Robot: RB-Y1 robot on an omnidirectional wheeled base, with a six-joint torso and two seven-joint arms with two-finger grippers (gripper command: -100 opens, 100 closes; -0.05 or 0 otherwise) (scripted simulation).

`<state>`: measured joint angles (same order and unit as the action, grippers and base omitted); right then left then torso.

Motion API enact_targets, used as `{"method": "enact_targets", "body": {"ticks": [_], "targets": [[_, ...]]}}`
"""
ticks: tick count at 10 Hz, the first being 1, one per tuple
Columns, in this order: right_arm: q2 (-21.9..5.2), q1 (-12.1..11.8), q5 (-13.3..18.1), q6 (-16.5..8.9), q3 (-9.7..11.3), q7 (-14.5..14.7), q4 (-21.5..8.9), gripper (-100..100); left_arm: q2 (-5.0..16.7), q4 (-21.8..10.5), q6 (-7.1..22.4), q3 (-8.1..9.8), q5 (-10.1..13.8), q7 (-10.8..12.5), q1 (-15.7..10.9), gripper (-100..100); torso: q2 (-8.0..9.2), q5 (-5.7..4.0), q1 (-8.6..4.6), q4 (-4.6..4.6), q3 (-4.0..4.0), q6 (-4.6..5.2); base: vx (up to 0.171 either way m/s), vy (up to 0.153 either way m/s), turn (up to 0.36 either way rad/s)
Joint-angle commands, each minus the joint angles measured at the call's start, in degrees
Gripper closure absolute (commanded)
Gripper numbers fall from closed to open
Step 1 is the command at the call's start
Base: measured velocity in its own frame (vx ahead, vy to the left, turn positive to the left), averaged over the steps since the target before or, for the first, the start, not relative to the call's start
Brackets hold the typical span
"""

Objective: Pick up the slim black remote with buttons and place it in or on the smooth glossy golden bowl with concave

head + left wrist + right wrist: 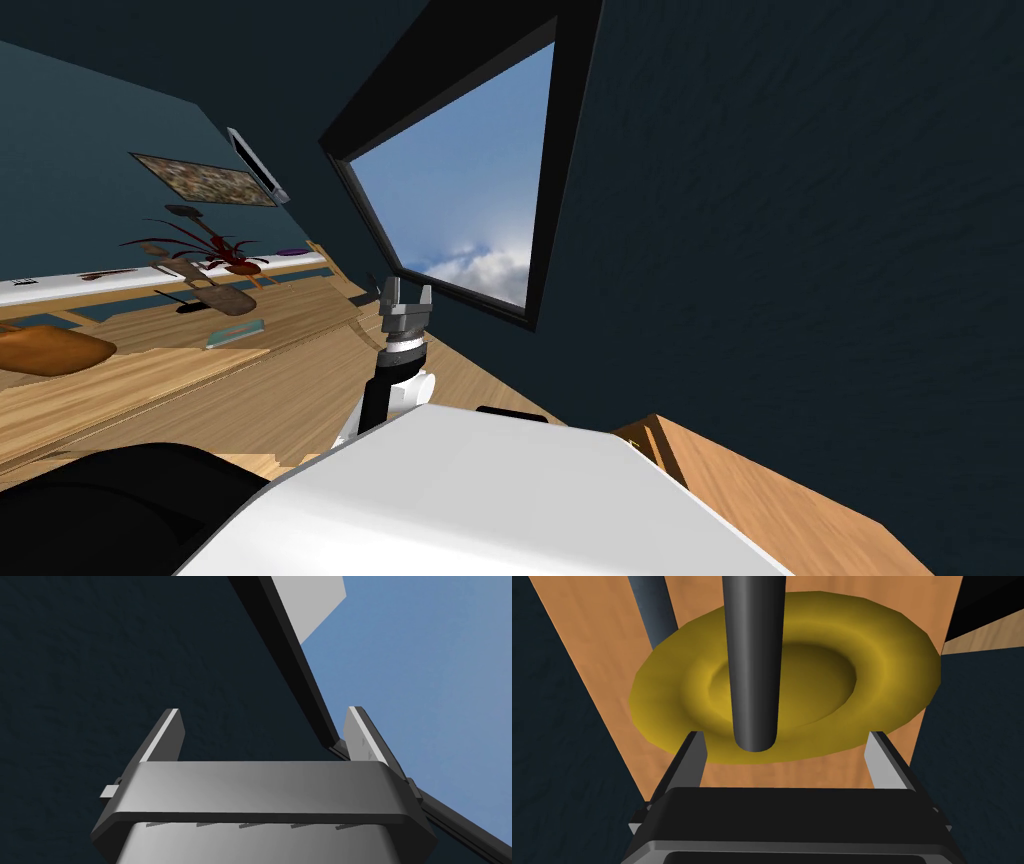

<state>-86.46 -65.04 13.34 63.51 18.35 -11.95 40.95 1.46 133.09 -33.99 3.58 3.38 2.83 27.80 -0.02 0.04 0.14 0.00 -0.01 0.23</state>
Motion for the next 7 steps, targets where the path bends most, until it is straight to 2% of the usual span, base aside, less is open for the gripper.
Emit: {"method": "enact_targets", "body": {"ticks": [1,6,7], "targets": [[0.13,2.27,1.05,1.80,0.83,-0.39,-2.57,-100,0.00,0.00,0.00,0.00,0.00,0.00,0.00,0,0.00,0.00,0.00,0.00,0.00,0.00,-0.012,0.014,-0.007],[-5.03,-0.06,-0.98,5.55,-0.88,-1.58,-3.03,-100,0.00,0.00,0.00,0.00,0.00,0.00,0.00,0,0.00,-0.01,-0.01,0.00,0.00,-0.01,-0.020,0.018,-0.044],[-4.22,0.94,-0.31,5.15,-0.37,-1.52,-3.34,-100,0.00,0.00,0.00,0.00,0.00,0.00,0.00,0,-0.01,-0.01,-0.03,0.00,0.00,-0.01,-0.008,0.006,-0.005]]}}
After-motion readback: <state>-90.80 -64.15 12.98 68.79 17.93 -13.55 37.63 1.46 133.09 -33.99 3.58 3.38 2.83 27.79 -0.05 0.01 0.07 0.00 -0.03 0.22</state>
